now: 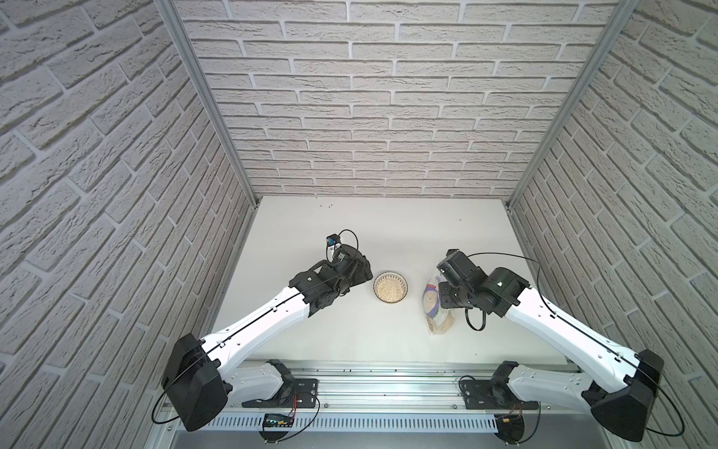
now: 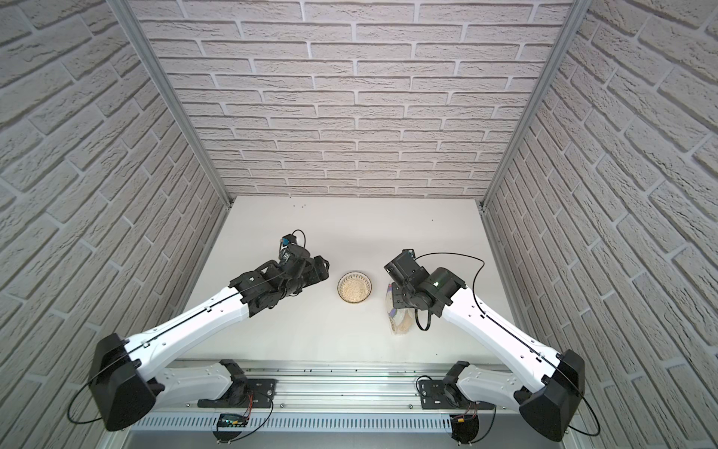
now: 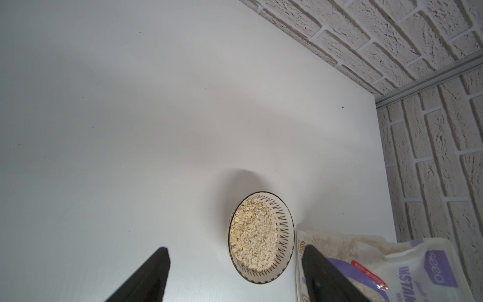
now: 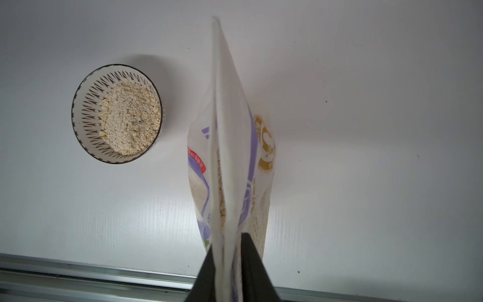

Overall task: Pour the oats into the breakfast bowl
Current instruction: Close the oats bag at the center of the board.

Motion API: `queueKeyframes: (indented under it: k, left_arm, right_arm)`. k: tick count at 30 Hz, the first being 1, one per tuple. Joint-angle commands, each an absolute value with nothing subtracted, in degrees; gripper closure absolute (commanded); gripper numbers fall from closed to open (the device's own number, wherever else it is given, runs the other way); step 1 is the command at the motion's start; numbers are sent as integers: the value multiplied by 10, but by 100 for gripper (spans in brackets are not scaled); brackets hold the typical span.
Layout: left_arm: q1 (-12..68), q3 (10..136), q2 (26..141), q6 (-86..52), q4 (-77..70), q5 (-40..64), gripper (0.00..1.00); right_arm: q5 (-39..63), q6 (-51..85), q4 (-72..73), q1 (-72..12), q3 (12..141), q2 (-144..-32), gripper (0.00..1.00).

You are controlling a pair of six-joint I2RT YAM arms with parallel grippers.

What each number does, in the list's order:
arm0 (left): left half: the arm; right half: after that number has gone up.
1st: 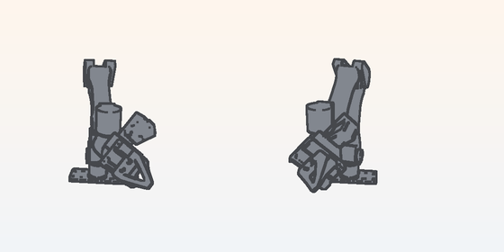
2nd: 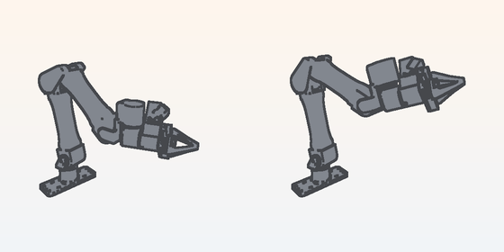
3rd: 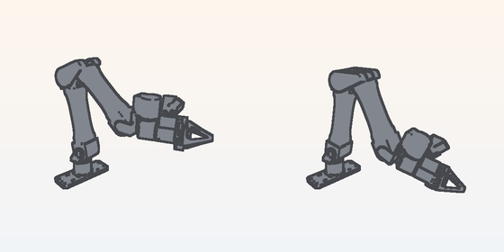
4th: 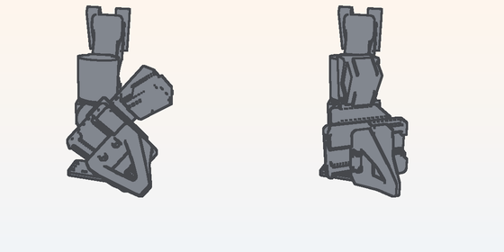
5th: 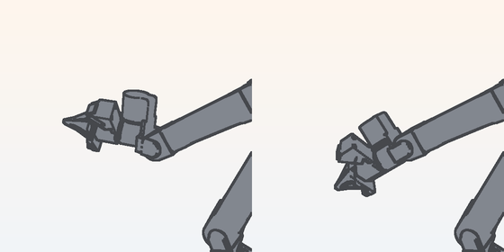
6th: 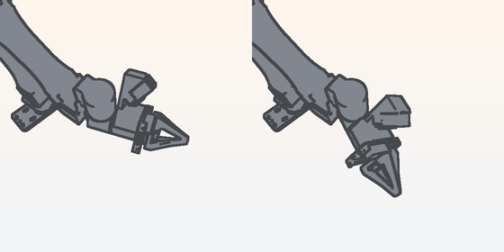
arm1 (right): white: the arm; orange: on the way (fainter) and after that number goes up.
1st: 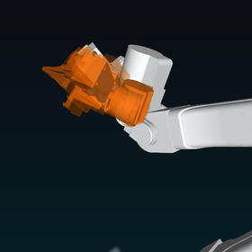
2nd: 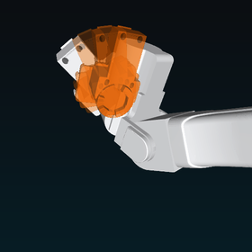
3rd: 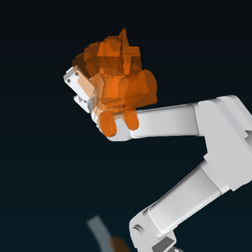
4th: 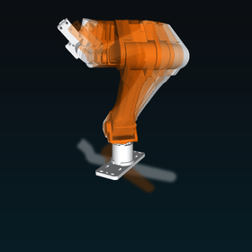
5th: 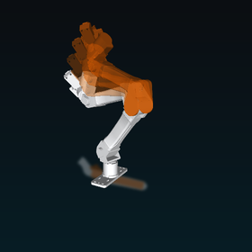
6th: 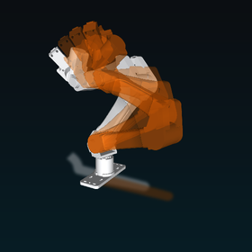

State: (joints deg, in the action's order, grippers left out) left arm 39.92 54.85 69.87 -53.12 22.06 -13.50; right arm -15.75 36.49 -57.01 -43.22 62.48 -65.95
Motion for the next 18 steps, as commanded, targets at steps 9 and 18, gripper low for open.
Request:
queueKeyframes:
  k: [9,18]
  left_arm:
    - [401,517,703,-537,164,-120,18]
    - [418,508,715,-526,117,-99,18]
  right_arm:
    - [-132,379,-632,-432,631,-599,76]
    - [-129,375,-633,-432,643,-613,87]
